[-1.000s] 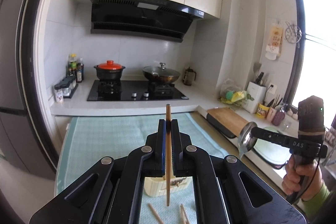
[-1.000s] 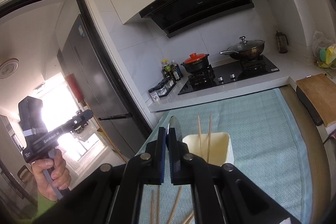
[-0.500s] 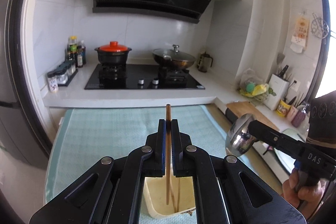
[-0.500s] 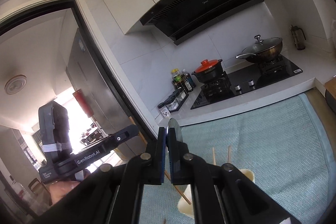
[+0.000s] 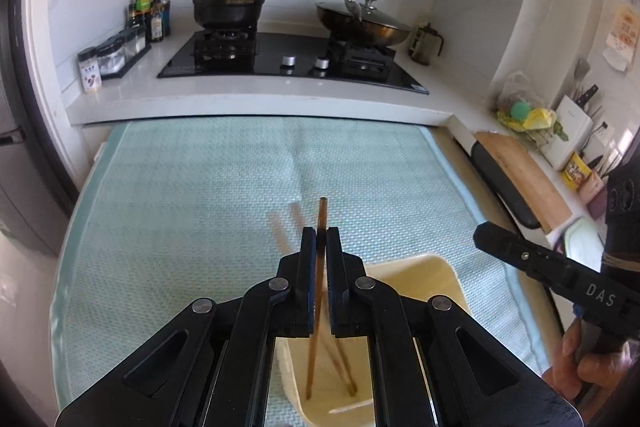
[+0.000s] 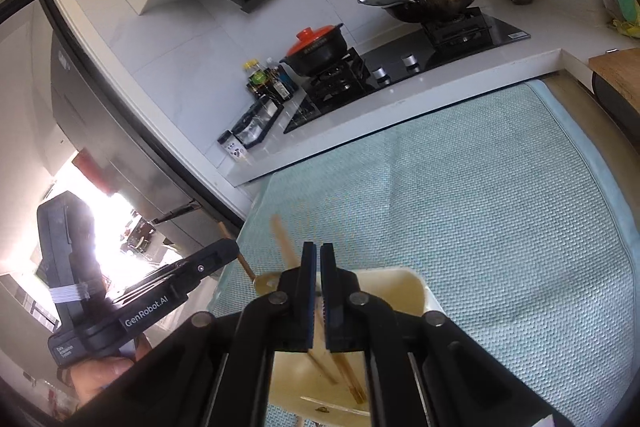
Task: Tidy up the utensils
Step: 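Open the left tool to drop the chopstick in the holder while the right tool drops the spoon, then withdraw both open tools from the holder back over the loose chopsticks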
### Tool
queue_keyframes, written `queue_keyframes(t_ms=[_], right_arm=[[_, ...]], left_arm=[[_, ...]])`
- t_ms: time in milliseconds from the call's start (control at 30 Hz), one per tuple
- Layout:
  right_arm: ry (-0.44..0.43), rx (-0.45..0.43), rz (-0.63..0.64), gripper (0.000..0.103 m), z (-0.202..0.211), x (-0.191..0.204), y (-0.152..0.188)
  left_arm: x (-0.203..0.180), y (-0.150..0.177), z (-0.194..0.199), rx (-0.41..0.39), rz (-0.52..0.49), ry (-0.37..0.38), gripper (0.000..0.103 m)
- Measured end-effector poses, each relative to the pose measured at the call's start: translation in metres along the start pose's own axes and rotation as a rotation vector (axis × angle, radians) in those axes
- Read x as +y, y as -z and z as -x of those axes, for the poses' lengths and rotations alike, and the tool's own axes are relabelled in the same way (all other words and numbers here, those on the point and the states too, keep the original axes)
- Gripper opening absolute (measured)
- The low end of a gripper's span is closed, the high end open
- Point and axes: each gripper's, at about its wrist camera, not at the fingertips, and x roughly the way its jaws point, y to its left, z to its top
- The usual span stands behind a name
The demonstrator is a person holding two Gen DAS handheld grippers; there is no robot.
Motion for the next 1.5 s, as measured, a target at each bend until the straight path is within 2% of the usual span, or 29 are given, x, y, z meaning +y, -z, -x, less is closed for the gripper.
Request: queue_keyframes(t_ms=[33, 133, 200, 267, 300, 333, 400, 467, 533, 567, 700, 867, 1067, 1133, 1333, 1500], right_arm=[[0.025, -0.002, -0.004, 0.006, 0.0, 0.0, -0.003], [0.041, -0.011, 0.003, 0.006, 0.011, 0.008, -0.01], [0.063, -0.025, 0.044, 0.006, 0.026, 0.019, -0.012], [0.106, -0.033, 0.104, 0.01, 0.043, 0.031, -0.009], [0.12, -0.035, 0.132, 0.02, 0.053, 0.036, -0.005], [0.136, -0.038, 0.16, 0.036, 0.064, 0.041, 0.0], [0.168, -0.05, 0.212, 0.051, 0.087, 0.048, 0.014], [0.194, -0.045, 0.264, 0.056, 0.108, 0.052, 0.036], [0.228, -0.011, 0.309, 0.066, 0.123, 0.051, 0.062], [0.247, 0.008, 0.328, 0.067, 0.129, 0.048, 0.077], [0.322, 0.081, 0.364, 0.067, 0.144, 0.028, 0.137], [0.472, 0.096, 0.351, 0.067, 0.158, 0.001, 0.205], [0.46, 0.091, 0.272, 0.067, 0.177, -0.013, 0.262], [0.464, 0.092, 0.258, 0.067, 0.18, -0.015, 0.276], [0.436, 0.054, 0.212, 0.067, 0.187, -0.021, 0.307], [0.379, 0.029, 0.207, 0.067, 0.188, -0.023, 0.319]], left_arm=[[0.002, -0.001, -0.002, 0.006, 0.013, -0.013, 0.008], [0.011, -0.003, 0.004, 0.009, 0.051, 0.015, 0.024], [0.016, -0.002, 0.018, -0.015, 0.055, 0.005, 0.053], [0.018, 0.004, 0.039, -0.046, 0.034, -0.008, 0.066], [0.018, 0.008, 0.051, -0.055, 0.015, -0.015, 0.069], [0.019, 0.014, 0.064, -0.065, -0.005, -0.02, 0.071], [0.02, 0.031, 0.093, -0.089, -0.054, -0.054, 0.09], [0.02, 0.056, 0.124, -0.117, -0.111, -0.113, 0.101], [0.021, 0.085, 0.149, -0.118, -0.163, -0.174, 0.102], [0.022, 0.101, 0.158, -0.099, -0.185, -0.194, 0.102], [0.028, 0.168, 0.181, 0.003, -0.214, -0.234, 0.103], [0.029, 0.247, 0.198, 0.019, -0.185, -0.298, 0.102], [0.025, 0.308, 0.195, 0.013, -0.124, -0.426, 0.102], [0.024, 0.321, 0.191, 0.016, -0.102, -0.412, 0.102], [0.025, 0.337, 0.175, 0.068, 0.011, -0.25, 0.102], [0.024, 0.338, 0.174, 0.035, 0.043, -0.244, 0.102]])
